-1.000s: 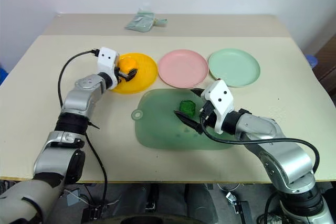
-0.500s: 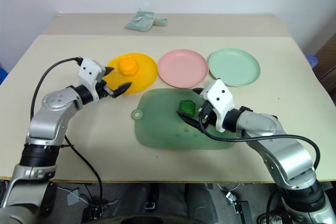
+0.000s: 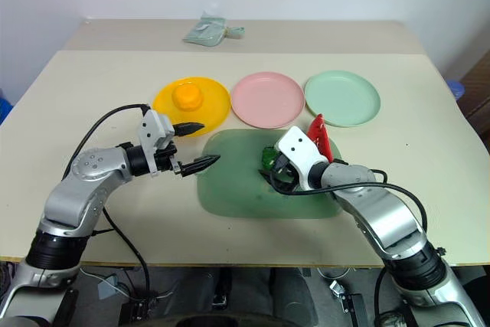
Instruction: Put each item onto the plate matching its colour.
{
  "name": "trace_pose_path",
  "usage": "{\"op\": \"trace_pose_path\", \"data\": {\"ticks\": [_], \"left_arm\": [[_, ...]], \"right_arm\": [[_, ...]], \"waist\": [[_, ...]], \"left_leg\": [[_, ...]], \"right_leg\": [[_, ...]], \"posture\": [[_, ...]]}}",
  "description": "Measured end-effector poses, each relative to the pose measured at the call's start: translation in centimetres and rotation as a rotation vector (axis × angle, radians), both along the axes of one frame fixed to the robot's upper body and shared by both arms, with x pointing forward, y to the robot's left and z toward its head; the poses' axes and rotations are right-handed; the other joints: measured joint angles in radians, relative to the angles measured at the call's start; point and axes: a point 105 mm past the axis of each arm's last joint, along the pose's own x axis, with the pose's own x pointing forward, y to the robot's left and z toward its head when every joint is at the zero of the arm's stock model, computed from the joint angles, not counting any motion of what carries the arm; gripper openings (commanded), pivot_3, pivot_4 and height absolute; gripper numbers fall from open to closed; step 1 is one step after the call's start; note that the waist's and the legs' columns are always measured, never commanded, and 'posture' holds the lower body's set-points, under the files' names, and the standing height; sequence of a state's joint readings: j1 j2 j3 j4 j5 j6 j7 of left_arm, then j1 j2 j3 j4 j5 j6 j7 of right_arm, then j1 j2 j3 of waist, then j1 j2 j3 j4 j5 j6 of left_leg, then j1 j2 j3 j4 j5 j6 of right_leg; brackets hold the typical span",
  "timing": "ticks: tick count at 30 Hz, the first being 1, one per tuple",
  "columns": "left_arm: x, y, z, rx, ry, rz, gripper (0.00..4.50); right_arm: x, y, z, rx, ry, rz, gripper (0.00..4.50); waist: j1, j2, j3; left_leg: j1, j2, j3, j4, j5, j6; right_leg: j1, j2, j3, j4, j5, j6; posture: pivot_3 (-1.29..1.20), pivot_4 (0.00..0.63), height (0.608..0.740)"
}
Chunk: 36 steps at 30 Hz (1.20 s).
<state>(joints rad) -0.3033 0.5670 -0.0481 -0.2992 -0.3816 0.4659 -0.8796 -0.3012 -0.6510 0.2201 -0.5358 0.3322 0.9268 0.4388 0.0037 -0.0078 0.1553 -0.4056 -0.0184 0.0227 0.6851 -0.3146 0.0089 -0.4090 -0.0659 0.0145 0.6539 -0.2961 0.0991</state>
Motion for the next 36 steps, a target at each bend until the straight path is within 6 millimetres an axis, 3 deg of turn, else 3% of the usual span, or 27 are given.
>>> {"op": "trace_pose_path", "data": {"ticks": [4,7,10,12,15,17,19,24,29,33,36], "left_arm": [[-0.8,-0.2,-0.4,0.005,0.034,-0.035,4.50],[-0.9,-0.1,-0.5,0.013,0.041,-0.037,4.50],[-1.0,-0.2,-0.5,0.016,0.041,-0.044,4.50],[-1.1,-0.4,-0.5,0.018,0.040,-0.057,4.50],[-1.4,-0.9,-0.5,0.018,0.039,-0.076,4.50],[-1.8,-1.7,-0.7,0.008,0.044,-0.104,4.50],[-2.1,-2.7,-0.8,-0.008,0.056,-0.128,4.50],[-2.2,-3.5,-0.8,-0.019,0.055,-0.128,4.50],[-2.5,-3.5,-0.6,-0.024,0.057,-0.118,4.50],[-2.5,-3.4,-0.6,-0.023,0.055,-0.107,4.50],[-2.3,-3.0,-0.7,-0.026,0.052,-0.080,4.50]], "right_arm": [[0.0,0.1,0.0,0.002,0.000,0.000,2.30],[0.3,0.4,1.1,0.003,-0.032,0.024,2.30],[1.6,0.1,5.4,0.026,-0.159,0.022,2.30],[3.7,-2.0,9.2,0.004,-0.267,-0.058,2.30],[7.3,-7.9,12.6,-0.011,-0.328,-0.290,2.30],[9.6,-10.8,12.2,0.004,-0.300,-0.387,2.30],[11.7,-12.9,9.8,0.001,-0.233,-0.448,2.30],[13.8,-15.1,3.8,-0.014,-0.082,-0.501,2.30],[14.6,-15.8,4.1,-0.043,-0.122,-0.494,4.48],[14.3,-15.9,7.2,-0.056,-0.230,-0.438,4.48],[11.5,-16.5,10.2,-0.016,-0.304,-0.387,4.48]], "waist": [[-0.001,0.000,0.000],[-0.002,0.000,0.000],[-0.004,0.000,0.000],[-0.004,0.000,0.000],[0.004,0.000,0.000],[0.001,0.000,0.000],[-0.008,0.000,0.000],[-0.027,0.001,0.000],[-0.026,0.001,0.000],[-0.015,0.001,0.000],[0.001,0.001,0.000]], "left_leg": [[0.000,0.000,0.000,0.000,0.000,0.000],[0.000,0.000,0.000,0.000,0.000,0.000],[0.000,0.000,0.000,0.000,0.000,0.000],[0.000,0.000,0.000,0.001,0.000,0.000],[0.000,0.000,0.000,0.000,0.000,0.000],[0.001,0.000,0.001,0.000,0.000,0.000],[0.001,0.000,0.002,0.000,0.000,0.001],[0.000,0.000,0.004,-0.001,0.001,0.001],[0.000,0.001,0.003,-0.001,0.001,0.001],[0.000,0.001,0.003,0.000,0.001,0.000],[-0.002,0.000,0.000,0.000,0.001,0.001]], "right_leg": [[0.000,0.000,0.000,0.000,0.000,0.000],[0.000,0.000,0.000,0.000,0.000,0.000],[0.000,0.000,0.000,0.001,0.000,0.000],[0.000,0.000,0.000,0.001,0.000,0.000],[0.001,0.000,-0.001,0.000,0.000,0.000],[0.001,0.000,0.000,-0.001,0.000,0.000],[0.001,0.001,0.000,-0.001,0.000,0.000],[-0.001,0.002,0.001,0.000,0.000,0.000],[-0.001,0.002,0.002,0.000,0.000,0.000],[-0.001,0.001,0.001,0.000,0.000,0.000],[0.000,0.001,0.000,-0.001,0.000,0.000]], "posture": [[0.00,0.150,0.740],[0.00,0.150,0.740],[0.00,0.150,0.740],[0.00,0.150,0.740],[0.00,0.150,0.740],[0.00,0.150,0.740],[0.00,0.150,0.740],[0.00,0.150,0.740],[0.00,0.150,0.740],[0.00,0.150,0.740],[0.00,0.150,0.740]]}}
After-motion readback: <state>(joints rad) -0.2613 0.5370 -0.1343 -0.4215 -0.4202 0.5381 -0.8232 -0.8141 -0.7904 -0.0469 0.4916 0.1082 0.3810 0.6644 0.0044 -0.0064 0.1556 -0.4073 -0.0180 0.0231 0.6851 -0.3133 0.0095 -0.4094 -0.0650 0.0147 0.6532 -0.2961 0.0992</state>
